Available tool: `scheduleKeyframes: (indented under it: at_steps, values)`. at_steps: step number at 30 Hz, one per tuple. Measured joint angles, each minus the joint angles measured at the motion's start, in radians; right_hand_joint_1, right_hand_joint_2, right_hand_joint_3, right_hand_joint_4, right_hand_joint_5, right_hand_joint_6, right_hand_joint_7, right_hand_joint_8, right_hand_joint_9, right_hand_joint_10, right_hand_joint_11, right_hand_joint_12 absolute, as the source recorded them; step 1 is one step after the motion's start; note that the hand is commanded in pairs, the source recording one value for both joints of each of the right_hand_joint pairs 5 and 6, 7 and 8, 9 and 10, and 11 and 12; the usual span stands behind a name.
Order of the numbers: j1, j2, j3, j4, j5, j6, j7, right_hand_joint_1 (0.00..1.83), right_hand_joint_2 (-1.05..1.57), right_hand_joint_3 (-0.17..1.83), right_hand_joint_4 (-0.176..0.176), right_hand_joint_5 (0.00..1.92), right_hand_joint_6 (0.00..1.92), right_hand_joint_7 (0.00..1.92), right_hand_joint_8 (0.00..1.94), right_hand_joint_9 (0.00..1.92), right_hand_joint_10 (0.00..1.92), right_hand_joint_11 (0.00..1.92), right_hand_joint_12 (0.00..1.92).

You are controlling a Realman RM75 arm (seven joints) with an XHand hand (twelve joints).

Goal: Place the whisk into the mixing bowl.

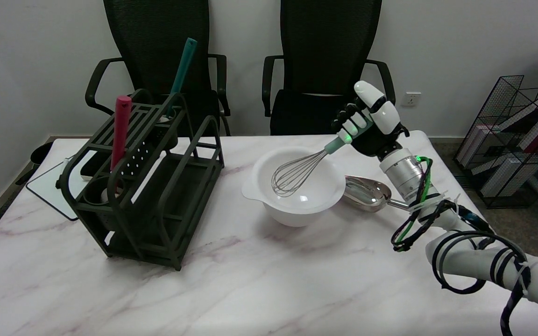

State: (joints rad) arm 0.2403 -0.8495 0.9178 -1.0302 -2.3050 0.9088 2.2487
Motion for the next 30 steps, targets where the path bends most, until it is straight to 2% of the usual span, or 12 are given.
scheduleKeyframes:
  at_steps: [24, 30]
  values:
    - [0.058, -0.001, -0.053, 0.183, 0.008, 0.009, 0.007, 0.98, 1.54, 0.47, 0.0, 1.92, 1.92, 1.92, 1.92, 1.92, 1.92, 1.92, 1.92]
    - [0.068, -0.009, -0.062, 0.228, 0.01, -0.006, 0.017, 0.94, 1.57, 0.45, 0.0, 1.92, 1.92, 1.92, 1.92, 1.92, 1.92, 1.86, 1.86]
